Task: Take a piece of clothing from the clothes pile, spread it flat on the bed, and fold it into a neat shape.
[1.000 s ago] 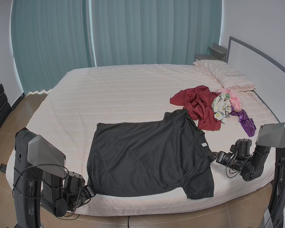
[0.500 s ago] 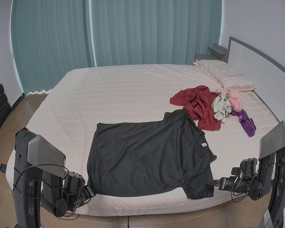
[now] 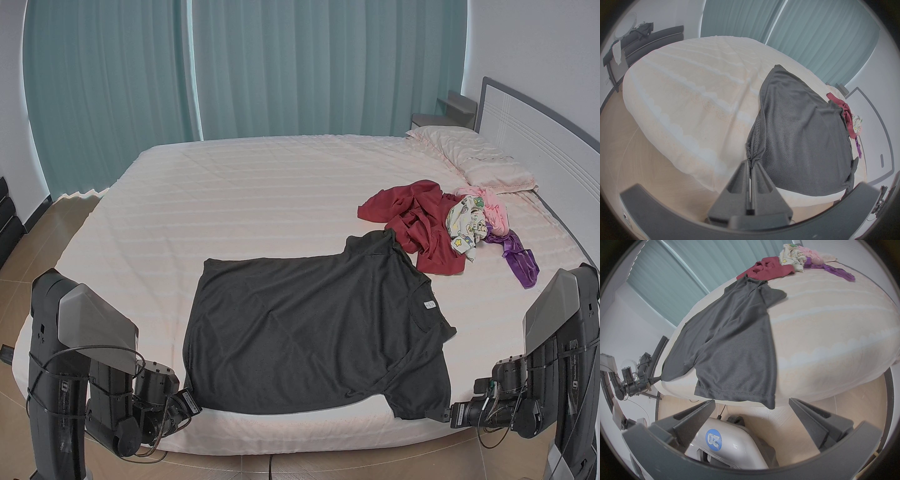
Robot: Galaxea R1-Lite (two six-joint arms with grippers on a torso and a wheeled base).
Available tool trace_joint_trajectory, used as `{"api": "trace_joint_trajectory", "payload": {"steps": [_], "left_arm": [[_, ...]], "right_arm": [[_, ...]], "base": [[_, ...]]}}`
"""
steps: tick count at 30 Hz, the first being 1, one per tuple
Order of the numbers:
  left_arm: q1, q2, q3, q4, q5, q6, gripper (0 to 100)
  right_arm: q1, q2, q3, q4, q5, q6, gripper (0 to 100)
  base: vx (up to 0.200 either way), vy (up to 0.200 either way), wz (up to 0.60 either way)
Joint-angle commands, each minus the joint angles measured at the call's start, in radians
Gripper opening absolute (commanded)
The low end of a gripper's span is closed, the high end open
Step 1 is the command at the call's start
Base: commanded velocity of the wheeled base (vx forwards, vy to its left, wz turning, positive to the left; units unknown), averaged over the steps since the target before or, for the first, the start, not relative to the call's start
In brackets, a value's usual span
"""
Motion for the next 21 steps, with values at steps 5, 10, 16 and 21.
{"api": "trace_joint_trajectory", "payload": {"steps": [5, 10, 16, 21], "left_arm": [[0.000, 0.002, 0.000, 0.000, 0.000, 0.000, 0], [0.000, 0.002, 0.000, 0.000, 0.000, 0.000, 0], [0.000, 0.002, 0.000, 0.000, 0.001, 0.000, 0], [0.000, 0.002, 0.000, 0.000, 0.000, 0.000, 0]], "right_arm": [[0.032, 0.025, -0.040, -0.011, 0.002, 0.005, 100], [0.022, 0.025, -0.057, -0.011, 0.002, 0.006, 100], [0.000, 0.037, -0.083, -0.011, -0.001, 0.008, 100], [0.002, 0.037, -0.082, -0.011, 0.001, 0.008, 0]], "base": [[0.000, 0.000, 0.00], [0.000, 0.000, 0.00], [0.000, 0.000, 0.00], [0.000, 0.000, 0.00]]}}
